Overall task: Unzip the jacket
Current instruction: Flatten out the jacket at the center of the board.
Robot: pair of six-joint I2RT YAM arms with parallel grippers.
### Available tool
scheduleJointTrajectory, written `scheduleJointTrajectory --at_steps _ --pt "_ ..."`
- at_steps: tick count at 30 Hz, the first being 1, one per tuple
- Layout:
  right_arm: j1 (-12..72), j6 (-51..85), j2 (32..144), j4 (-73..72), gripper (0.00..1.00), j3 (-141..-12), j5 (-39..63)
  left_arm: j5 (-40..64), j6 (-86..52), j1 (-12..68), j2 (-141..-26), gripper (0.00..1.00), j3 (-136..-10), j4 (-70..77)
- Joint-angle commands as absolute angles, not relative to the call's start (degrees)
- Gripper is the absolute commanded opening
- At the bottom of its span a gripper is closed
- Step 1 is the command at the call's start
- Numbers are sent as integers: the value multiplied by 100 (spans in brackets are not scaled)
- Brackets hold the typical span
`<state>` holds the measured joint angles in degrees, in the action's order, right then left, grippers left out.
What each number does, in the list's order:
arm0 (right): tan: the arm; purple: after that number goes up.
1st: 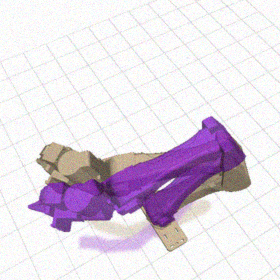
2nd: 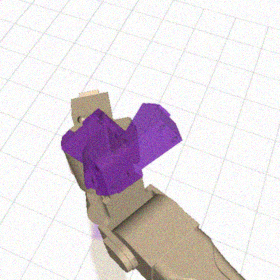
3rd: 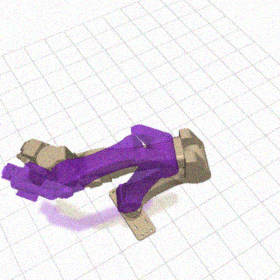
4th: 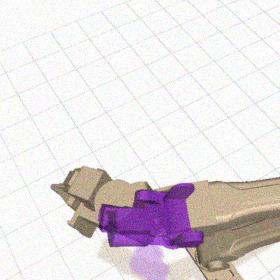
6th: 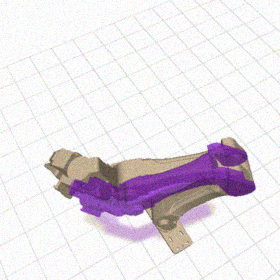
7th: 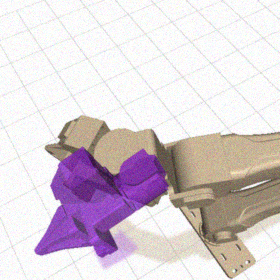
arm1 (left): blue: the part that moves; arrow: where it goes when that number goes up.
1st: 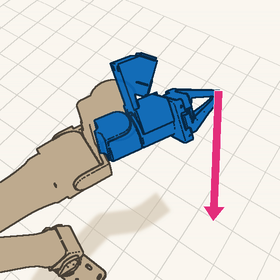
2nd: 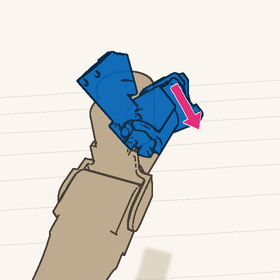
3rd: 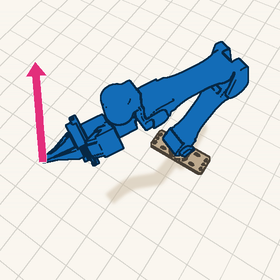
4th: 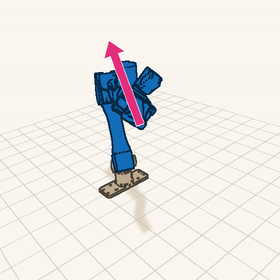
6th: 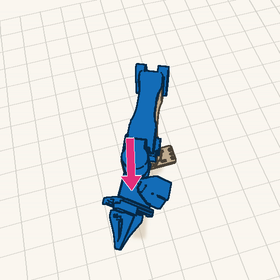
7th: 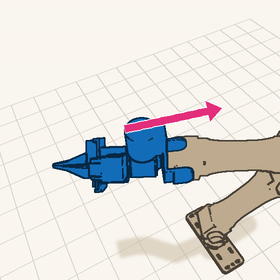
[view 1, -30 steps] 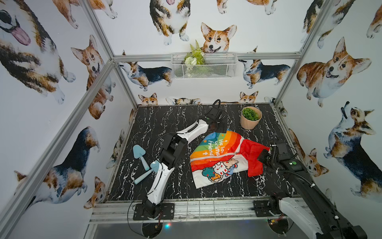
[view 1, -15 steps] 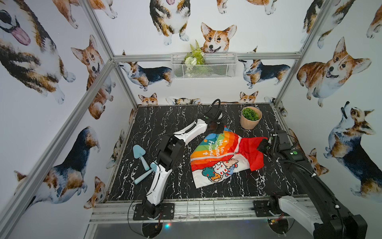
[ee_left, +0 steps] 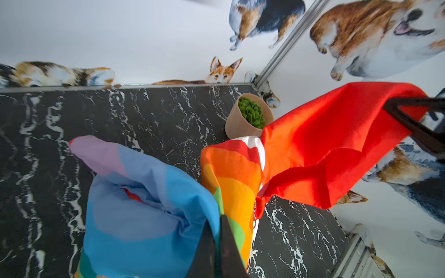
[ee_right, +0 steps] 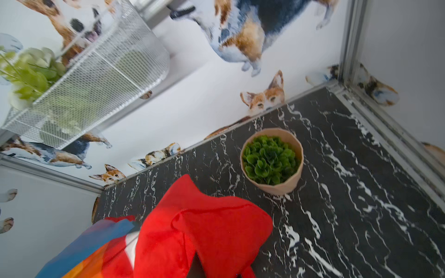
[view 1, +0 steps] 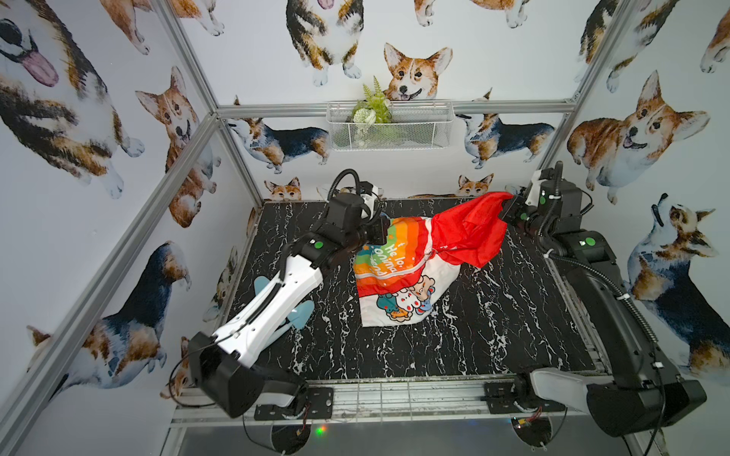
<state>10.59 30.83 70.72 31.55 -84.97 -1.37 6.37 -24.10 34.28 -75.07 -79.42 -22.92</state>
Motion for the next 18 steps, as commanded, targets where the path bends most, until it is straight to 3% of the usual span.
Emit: scheduleJointTrajectory --at_steps 1,7,13,15,18 --pt "1029 2773 7310 3144 0 -8855 -177 108 -1967 3670 -6768 0 -7602 -2039" --pt "988 2978 7261 2754 0 -7823 -41 188 -1774 4562 -6621 2 -6376 -1539" --pt "632 3183 6965 2492 0 -6547 32 550 -1999 5955 -7637 79 -5379 -800" --pt "583 3232 6854 2453 0 -6308 69 525 -2036 6039 -7624 91 -5248 -653" --pt "576 3310 6638 2408 0 -5876 278 115 -1916 5997 -7260 100 -5165 -775"
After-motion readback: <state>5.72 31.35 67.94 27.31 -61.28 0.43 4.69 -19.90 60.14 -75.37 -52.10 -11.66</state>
